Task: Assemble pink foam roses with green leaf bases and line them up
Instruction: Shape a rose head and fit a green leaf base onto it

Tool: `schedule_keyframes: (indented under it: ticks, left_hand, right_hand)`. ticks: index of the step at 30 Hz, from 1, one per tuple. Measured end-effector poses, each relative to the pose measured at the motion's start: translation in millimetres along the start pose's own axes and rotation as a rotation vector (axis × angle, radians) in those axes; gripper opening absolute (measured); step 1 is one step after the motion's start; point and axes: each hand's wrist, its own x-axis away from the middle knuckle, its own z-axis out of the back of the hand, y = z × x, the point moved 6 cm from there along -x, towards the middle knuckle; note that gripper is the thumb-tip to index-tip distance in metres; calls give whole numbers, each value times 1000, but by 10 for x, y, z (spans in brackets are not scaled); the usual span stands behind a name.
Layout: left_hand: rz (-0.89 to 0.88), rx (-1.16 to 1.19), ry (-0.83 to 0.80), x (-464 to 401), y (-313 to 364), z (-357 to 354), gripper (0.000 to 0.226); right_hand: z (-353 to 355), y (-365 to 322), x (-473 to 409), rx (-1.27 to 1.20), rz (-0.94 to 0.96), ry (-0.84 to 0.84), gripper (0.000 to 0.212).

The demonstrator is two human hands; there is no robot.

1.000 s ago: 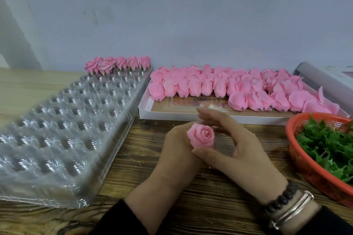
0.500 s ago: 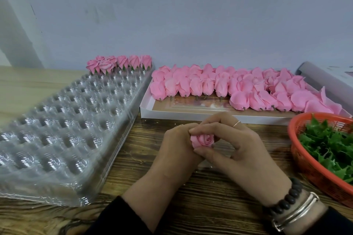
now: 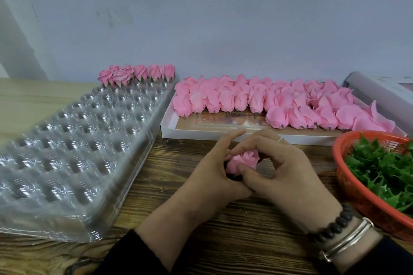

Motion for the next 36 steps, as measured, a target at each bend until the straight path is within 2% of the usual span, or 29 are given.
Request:
schedule_keyframes:
  ticks: [3, 9, 12, 17, 21, 28, 33, 36]
  left_hand:
    - [-13, -162, 8, -3, -16, 18, 81]
    - [-209, -576, 231, 20, 140, 83, 53]
    - [-276, -613, 242, 55, 203, 27, 46]
    - [-292, -662, 235, 67, 236, -6, 47]
    - [-292, -676, 242, 65, 248, -8, 41]
    - [-297, -682, 282, 66, 226, 18, 30]
    - [-260, -562, 273, 50, 210, 52, 23]
    - [-188, -301, 275, 14, 138, 139, 20]
  right_hand:
    - [-5, -14, 3, 58, 8, 24, 29]
    - [44, 6, -9, 44, -29, 109, 18]
    - [37, 19, 0, 42, -37, 105, 27]
    - [8, 118, -9, -92, -140, 110, 36]
    - [-2, 146, -20, -151, -141, 145, 50]
    - [-14, 178, -24, -143, -143, 144, 56]
    - [-21, 151, -14, -238, -126, 128, 41]
    - [54, 169, -6, -356, -109, 258, 27]
